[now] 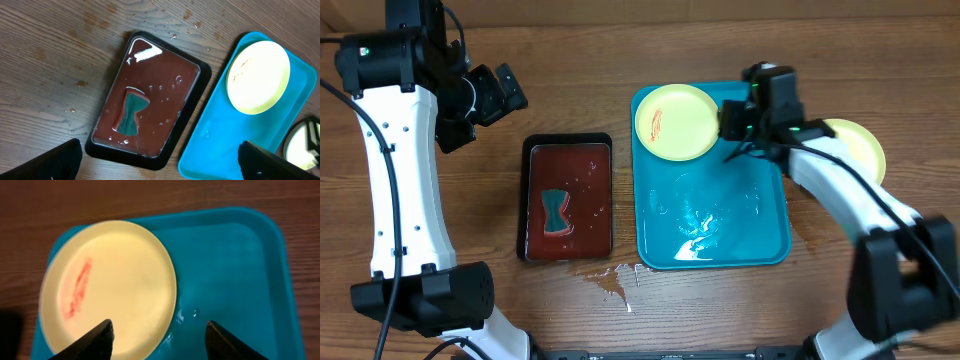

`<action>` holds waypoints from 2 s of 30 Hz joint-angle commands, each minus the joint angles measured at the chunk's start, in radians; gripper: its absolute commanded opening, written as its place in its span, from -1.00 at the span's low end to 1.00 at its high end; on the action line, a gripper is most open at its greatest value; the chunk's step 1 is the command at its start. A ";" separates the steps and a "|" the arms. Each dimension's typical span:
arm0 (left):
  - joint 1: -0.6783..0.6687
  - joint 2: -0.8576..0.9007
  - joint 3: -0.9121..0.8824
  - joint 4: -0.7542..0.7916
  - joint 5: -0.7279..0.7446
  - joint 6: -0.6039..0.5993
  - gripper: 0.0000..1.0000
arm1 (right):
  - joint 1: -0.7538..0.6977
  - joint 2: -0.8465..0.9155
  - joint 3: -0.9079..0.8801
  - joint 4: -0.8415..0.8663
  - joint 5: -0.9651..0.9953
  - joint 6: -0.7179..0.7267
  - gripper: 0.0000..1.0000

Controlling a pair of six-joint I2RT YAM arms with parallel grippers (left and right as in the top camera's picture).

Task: Clean dirty plates on tray and stack at the side
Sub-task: 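Pinch the rim of the remaining yellow plate with the right gripper and pull it down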

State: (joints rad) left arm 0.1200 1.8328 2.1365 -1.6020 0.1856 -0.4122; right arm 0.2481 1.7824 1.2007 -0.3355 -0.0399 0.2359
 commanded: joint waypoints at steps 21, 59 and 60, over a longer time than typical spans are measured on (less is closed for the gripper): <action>0.003 -0.016 0.021 -0.001 -0.010 0.008 0.99 | 0.006 0.053 0.022 -0.031 0.013 0.132 -0.93; -0.173 -0.015 -0.025 -0.087 -0.095 0.108 0.89 | 0.037 -0.348 -0.226 -0.408 0.039 0.159 -0.42; -0.199 -0.013 -0.047 -0.084 -0.135 0.082 0.86 | 0.037 -0.371 -0.209 -0.431 0.039 0.152 -0.39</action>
State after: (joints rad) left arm -0.0021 1.8328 2.1307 -1.6844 0.2081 -0.3317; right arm 0.2840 1.5124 0.9062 -0.7357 -0.0246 0.4107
